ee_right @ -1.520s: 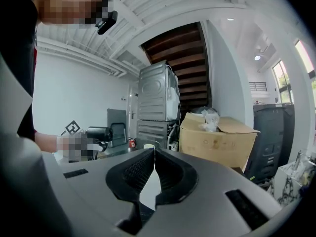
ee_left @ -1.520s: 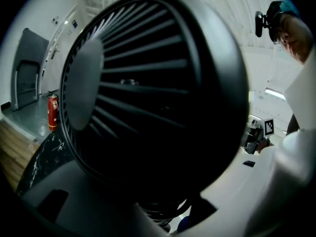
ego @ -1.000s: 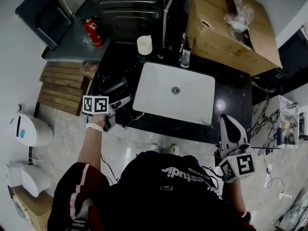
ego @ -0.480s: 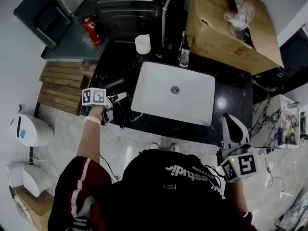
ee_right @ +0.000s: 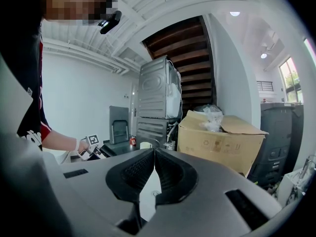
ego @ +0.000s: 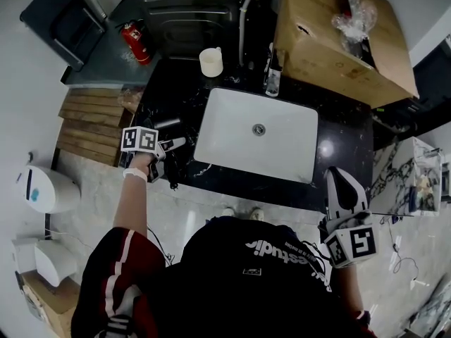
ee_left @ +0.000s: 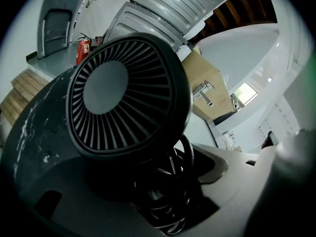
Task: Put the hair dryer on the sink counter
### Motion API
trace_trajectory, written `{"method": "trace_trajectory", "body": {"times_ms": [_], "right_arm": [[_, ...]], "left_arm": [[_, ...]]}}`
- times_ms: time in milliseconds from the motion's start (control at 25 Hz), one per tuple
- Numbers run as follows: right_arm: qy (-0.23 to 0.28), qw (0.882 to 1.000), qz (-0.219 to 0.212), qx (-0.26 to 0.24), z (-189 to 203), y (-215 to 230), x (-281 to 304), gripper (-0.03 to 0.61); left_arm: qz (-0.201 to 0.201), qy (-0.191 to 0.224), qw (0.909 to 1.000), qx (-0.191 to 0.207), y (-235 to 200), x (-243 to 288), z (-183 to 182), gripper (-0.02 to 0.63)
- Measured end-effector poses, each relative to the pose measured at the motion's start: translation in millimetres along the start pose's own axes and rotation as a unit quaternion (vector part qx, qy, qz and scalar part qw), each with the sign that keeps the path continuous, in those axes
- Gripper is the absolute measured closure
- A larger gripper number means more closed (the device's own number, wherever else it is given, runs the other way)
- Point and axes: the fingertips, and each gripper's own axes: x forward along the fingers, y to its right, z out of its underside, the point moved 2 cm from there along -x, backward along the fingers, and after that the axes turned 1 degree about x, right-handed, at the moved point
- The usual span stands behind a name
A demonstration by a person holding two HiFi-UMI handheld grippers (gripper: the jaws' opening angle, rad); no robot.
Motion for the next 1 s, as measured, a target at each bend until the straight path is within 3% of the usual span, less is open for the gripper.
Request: {"method": "trace_trajectory", "body": {"times_ms": [120,320,480,640,760,880,1000], "right_arm": [[-0.002,1.0,0.001,0.006,1.5,0.2,-1.5,0.538],[-0.002,1.0,0.004,0.015,3.3,1.2,-4.0,0.538],[-0.003,1.0,0.007,0.011,3.4,2.2,-5.7,0.538],[0.012,1.0,0.002,0.021,0.1,1.0,-8.4,0.538],[0.008,1.0,0.008,0.02,1.8,4.2,-11.0,0.538],[0.017,0.999,0.002,0.029,-0.7,2.7,-10.8,0.538],[0.02,0.999,-0.003,0.032,-0.1,0.8,-11.9,0.538]], "left_arm": [[0.056,0.022,0.9976,-0.036,9.6,-8.4,-6.9,0.282],[-0.004,-0.024,0.9995,0.021,3.0,-11.9,-2.6,0.282],[-0.011,-0.024,0.9996,0.009,-1.2,-17.7,-0.7,0.282],[0.033,-0.043,0.9974,-0.048,-6.2,-30.5,6.0,0.284],[0.007,-0.078,0.9966,-0.026,-19.1,-42.3,11.4,0.282],[-0.022,-0.088,0.9958,-0.004,-24.4,-49.4,9.9,0.282],[-0.028,-0.086,0.9959,-0.009,-31.6,-56.0,8.3,0.282]]}}
